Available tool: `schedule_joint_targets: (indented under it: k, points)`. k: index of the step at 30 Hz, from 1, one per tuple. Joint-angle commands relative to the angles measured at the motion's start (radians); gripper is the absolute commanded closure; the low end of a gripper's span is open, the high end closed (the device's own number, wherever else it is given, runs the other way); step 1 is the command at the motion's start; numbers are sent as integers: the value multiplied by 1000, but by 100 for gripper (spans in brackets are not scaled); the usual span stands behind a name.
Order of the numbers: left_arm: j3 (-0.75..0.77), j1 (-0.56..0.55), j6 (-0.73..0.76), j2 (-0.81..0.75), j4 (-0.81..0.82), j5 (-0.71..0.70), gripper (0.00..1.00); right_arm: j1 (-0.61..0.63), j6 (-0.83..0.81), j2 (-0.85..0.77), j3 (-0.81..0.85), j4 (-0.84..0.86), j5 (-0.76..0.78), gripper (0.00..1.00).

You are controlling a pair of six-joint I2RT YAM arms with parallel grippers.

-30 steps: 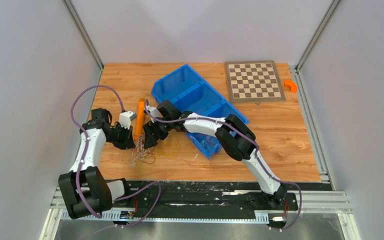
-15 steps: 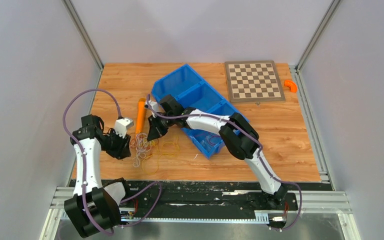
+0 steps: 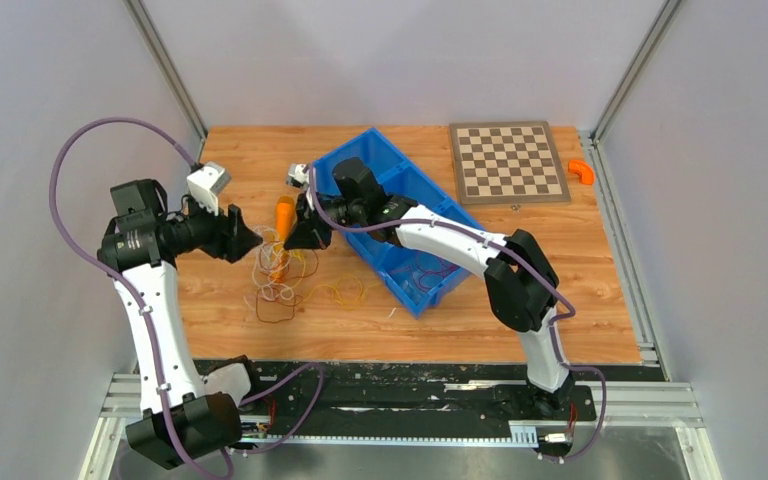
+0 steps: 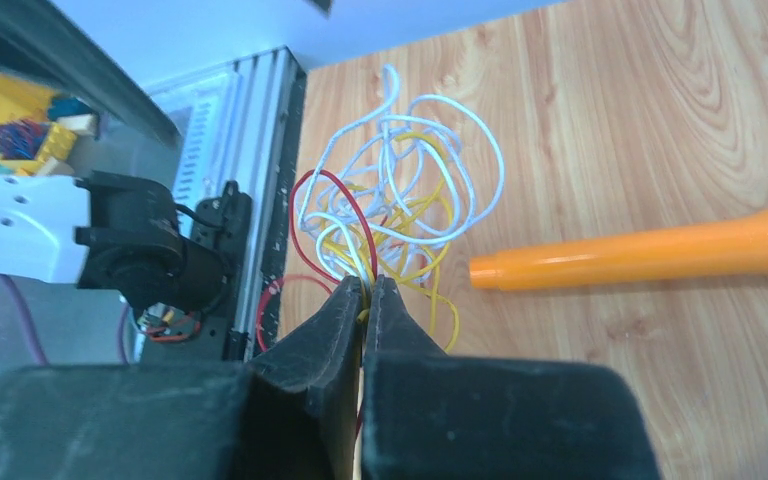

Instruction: Untangle the cables

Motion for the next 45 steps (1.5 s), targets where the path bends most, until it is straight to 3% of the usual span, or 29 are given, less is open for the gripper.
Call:
schedule_joint_targets:
  k: [1, 9, 16, 26, 39, 41, 44, 45]
  points:
    - [11, 11, -370, 22, 221, 22, 29, 5, -116, -30, -27, 14, 66, 100]
    - [-96, 10, -611, 24, 286, -99, 29, 6, -134, -21, -8, 14, 96, 100]
    - [-226, 7, -826, -19, 397, -45, 34, 6, -134, 3, 18, 12, 91, 100]
    - [-306, -6, -908, -6, 480, 12, 53, 5, -129, 8, 22, 4, 79, 100]
    - [-365, -55, -972, 10, 589, 20, 62, 5, -102, 19, 55, 6, 48, 100]
    - [-361, -55, -980, 10, 588, 25, 72, 5, -101, 21, 55, 6, 54, 100]
    - [-320, -56, -1008, -20, 603, 78, 97, 3, -102, 34, 38, 4, 87, 100]
    - [-309, -55, -1029, -32, 613, 90, 99, 1, -104, 46, 29, 4, 96, 100]
